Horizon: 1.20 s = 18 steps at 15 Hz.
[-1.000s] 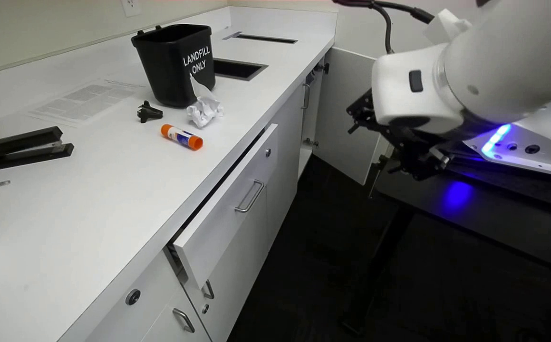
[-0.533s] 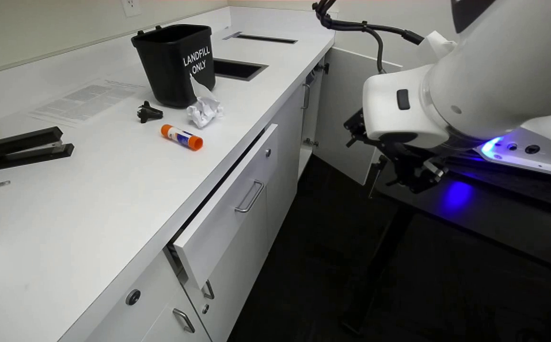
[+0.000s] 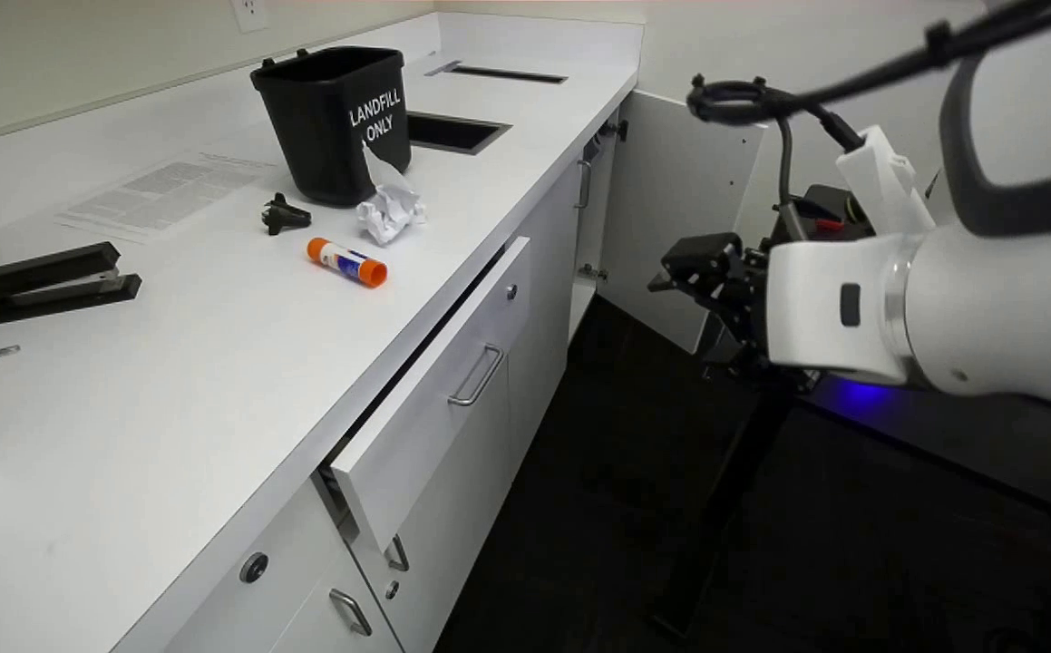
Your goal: Open the right drawer
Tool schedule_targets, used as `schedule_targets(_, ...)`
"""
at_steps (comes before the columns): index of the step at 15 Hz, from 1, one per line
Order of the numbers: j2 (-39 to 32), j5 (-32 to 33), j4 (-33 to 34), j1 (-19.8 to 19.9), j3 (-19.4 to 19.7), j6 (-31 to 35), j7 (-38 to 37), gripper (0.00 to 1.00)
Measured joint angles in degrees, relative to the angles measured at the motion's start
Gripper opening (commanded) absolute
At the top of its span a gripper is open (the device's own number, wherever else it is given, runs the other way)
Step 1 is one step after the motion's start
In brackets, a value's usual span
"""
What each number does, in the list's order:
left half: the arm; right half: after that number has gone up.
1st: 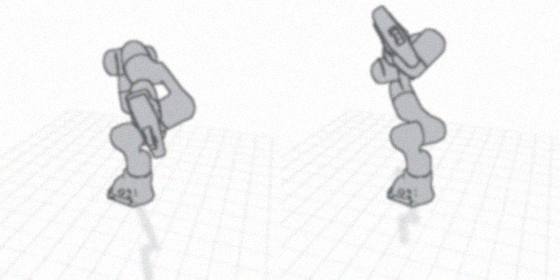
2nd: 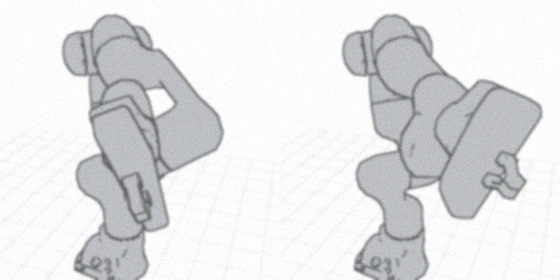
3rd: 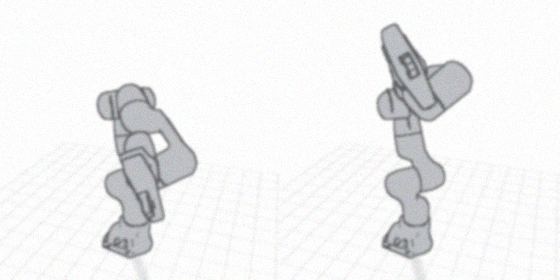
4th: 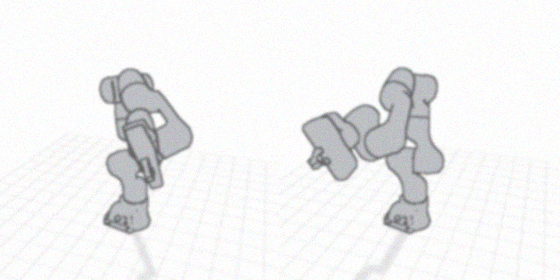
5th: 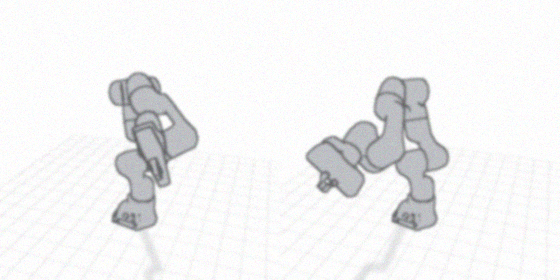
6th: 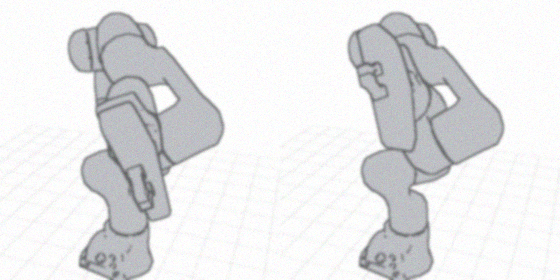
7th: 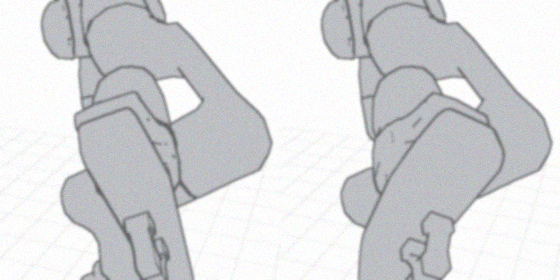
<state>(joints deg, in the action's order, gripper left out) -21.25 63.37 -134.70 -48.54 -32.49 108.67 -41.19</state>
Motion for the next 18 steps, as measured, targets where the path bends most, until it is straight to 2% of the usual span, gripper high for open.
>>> schedule_targets(3,-5.6,8.8,0.7,-6.6,3.6,-3.3,-13.2,1.0)
schedule_targets(6,-10.7,13.6,2.6,-11.4,7.0,-9.0,-24.1,1.0)
schedule_targets(12,-12.1,13.8,3.1,-11.8,7.3,-9.3,-24.8,1.0)
schedule_targets(15,-13.5,14.9,4.0,-13.2,8.5,-14.7,-24.9,1.0)
schedule_targets(18,-17.8,18.9,6.2,-14.6,11.2,-18.6,-29.6,1.0)
